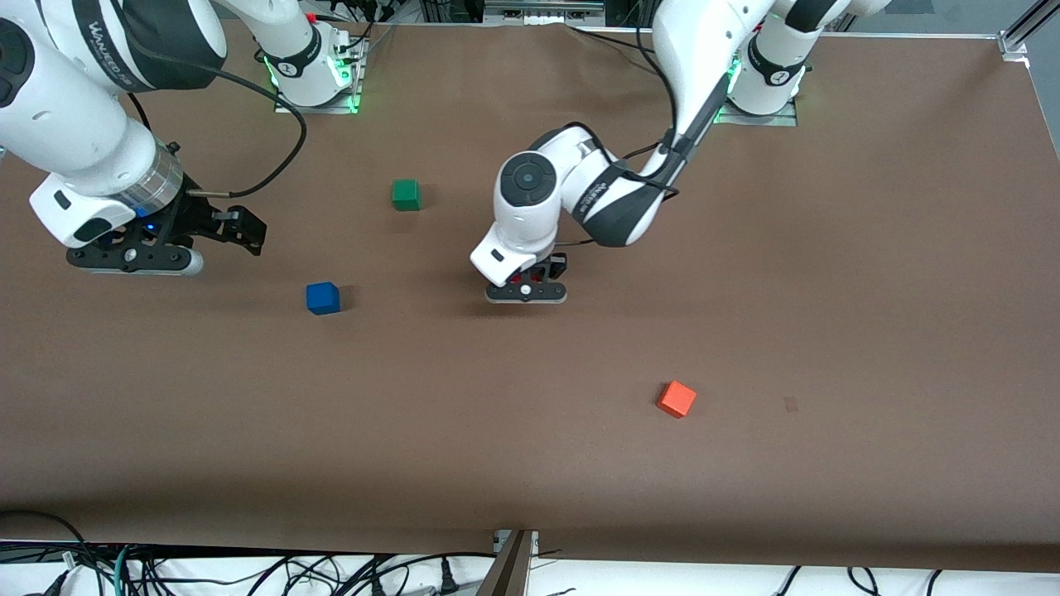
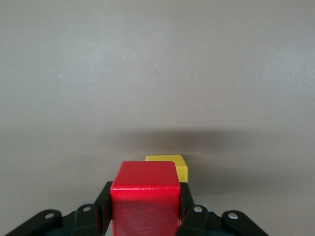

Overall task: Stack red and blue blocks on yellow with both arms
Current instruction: 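Lower the red cube onto the yellow cube while the right gripper reaches blue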

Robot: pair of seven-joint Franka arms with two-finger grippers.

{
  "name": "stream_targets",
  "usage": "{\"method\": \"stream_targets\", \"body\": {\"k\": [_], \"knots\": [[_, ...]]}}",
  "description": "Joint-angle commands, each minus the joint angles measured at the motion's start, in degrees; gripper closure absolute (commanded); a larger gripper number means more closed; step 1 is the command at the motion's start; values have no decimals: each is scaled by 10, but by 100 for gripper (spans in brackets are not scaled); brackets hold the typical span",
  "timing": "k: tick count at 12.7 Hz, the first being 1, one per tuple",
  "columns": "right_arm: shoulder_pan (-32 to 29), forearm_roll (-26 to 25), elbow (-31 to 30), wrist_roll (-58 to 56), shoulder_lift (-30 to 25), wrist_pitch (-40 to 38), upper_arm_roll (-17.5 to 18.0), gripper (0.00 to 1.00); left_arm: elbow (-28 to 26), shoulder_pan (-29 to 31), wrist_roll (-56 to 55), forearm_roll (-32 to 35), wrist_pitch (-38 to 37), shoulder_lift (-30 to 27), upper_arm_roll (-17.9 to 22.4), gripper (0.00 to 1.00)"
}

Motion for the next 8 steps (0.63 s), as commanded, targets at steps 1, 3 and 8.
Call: {"method": "stream_targets", "body": {"k": [1,3,8], "knots": [[-4,-1,5,-3,21,33,2,0,51,-18,-14,11,-20,34,12,100],[-1,-1,5,4,26,31,1,0,50,-22,-14,11,-21,38,12,100],[-3,-1,5,1,26,19,1,0,51,-32,-15,10,-20,47,11,100]]}}
